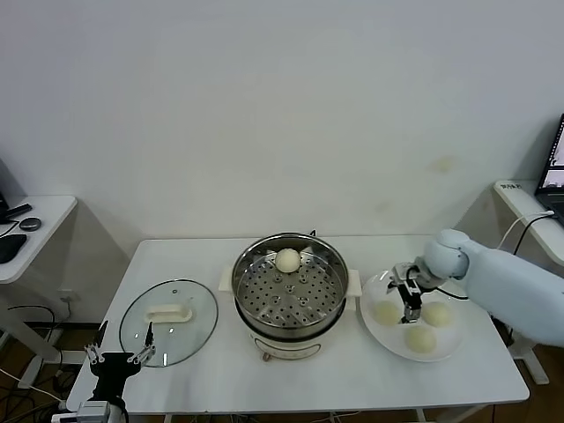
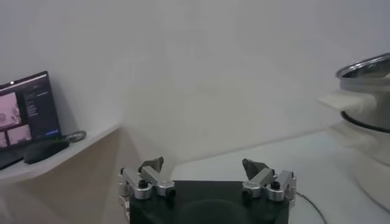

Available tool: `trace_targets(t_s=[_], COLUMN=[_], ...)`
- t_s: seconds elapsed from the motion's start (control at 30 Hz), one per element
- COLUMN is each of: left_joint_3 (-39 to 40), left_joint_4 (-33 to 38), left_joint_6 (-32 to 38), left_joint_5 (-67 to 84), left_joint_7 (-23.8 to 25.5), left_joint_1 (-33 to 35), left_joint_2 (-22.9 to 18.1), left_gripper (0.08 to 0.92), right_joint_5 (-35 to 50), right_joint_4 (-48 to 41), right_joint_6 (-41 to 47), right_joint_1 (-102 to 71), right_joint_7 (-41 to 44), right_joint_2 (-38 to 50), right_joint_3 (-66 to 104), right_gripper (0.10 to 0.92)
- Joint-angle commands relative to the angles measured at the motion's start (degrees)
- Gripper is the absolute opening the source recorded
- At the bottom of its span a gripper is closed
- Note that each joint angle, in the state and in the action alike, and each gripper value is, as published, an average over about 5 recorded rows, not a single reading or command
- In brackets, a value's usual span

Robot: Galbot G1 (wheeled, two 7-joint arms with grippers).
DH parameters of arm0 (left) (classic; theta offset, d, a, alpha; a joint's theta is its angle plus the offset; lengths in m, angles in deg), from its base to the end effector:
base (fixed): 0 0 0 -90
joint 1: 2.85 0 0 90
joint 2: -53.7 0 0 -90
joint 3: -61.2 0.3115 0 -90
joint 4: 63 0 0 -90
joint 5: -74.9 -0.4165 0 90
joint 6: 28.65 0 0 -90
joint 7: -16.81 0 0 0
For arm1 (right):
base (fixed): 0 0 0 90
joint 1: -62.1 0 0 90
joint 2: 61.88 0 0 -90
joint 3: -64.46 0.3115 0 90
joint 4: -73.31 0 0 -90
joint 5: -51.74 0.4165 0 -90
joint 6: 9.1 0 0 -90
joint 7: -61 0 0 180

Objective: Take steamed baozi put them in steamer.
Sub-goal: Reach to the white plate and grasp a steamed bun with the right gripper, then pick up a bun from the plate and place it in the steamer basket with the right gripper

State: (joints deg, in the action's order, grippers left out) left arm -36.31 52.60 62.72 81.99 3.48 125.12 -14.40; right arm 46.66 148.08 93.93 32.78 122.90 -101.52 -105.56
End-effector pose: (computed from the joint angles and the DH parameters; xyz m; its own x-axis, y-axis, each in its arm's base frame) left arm 0.2297 0.0946 -0.3109 -0.9799 -0.1648 0.1127 -0.1260 0.9484 0.2910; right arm 0.5340 -0.0716 -0.2200 -0.1420 -0.1145 0.9832 -0.9757 -0.1513 -0.1585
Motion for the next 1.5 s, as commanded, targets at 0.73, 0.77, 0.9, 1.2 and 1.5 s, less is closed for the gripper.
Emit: trace_targets(t_s=[0.73, 0.77, 0.9, 1.2, 1.5], left_joint_3=[-0.07, -0.08, -0.06, 0.3, 1.15], left_joint_4=[0.11, 0.14, 0.32, 0.4, 0.31], left_joint_6=[-0.07, -0.09, -0.2, -0.53, -1.32], left_joint_5=[-0.22, -0.24, -0.28, 0.03, 0.46], left_joint_7=[-0.24, -0.22, -0.13, 0.17, 0.12], left_joint_1=[0.06, 0.06, -0.03, -0.8, -2.28], left_joint_2=[-0.34, -0.35, -0.32, 0.41, 0.95], left_gripper=[0.823, 0.823, 0.823, 0.823, 0.823], right_joint_5=[-4.21, -3.99, -1.23, 14.6, 33.78], right_joint_4=[-3.52, -3.16, -0.7, 8.11, 16.66], right_joint_6=[-0.73, -0.72, -0.02, 5.42, 14.43], right_joint_1=[-4.26, -3.94, -0.64, 25.98, 52.95], right_joint_7=[0.21, 0.29, 0.7, 0.1, -6.38], right_joint_2=[-3.48, -3.12, -0.59, 5.16, -5.08], right_joint_3=[3.64, 3.53, 2.15, -15.68, -33.12], right_gripper=[0.541, 0.522, 0.476, 0.475, 0.484])
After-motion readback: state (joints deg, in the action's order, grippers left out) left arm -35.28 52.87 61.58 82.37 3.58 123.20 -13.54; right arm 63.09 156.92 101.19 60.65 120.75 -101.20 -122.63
